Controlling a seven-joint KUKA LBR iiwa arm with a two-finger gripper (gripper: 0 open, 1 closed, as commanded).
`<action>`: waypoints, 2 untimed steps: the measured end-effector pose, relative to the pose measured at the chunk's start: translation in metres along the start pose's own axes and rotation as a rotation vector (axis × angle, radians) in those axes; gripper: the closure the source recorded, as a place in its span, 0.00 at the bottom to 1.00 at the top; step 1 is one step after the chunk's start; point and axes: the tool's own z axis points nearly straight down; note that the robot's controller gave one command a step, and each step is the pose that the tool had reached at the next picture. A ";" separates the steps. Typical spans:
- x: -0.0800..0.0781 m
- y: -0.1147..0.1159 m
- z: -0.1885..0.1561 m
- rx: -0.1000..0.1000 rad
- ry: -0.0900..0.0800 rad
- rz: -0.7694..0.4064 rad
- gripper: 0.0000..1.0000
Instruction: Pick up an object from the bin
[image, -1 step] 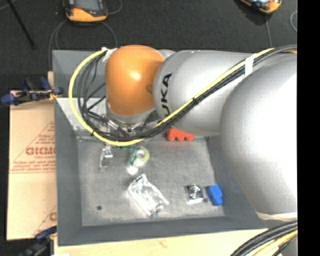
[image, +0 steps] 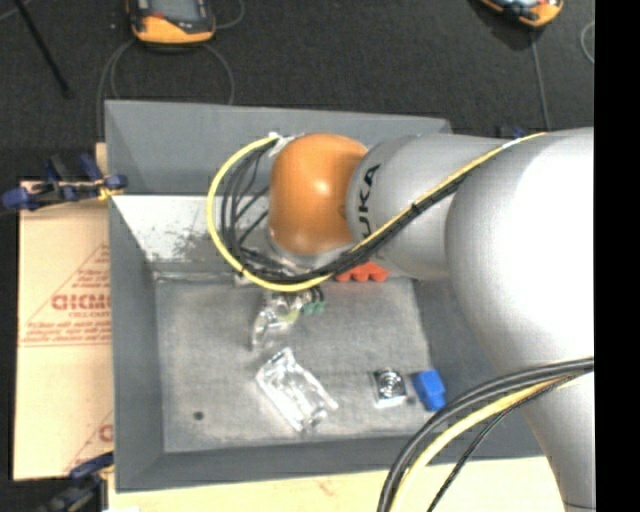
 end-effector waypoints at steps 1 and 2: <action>-0.004 -0.078 -0.019 0.003 0.002 -0.231 0.00; -0.008 -0.072 -0.018 -0.001 0.002 -0.649 0.00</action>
Offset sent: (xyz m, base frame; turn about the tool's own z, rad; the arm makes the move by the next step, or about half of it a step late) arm 0.0162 -0.0708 0.0166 -0.2375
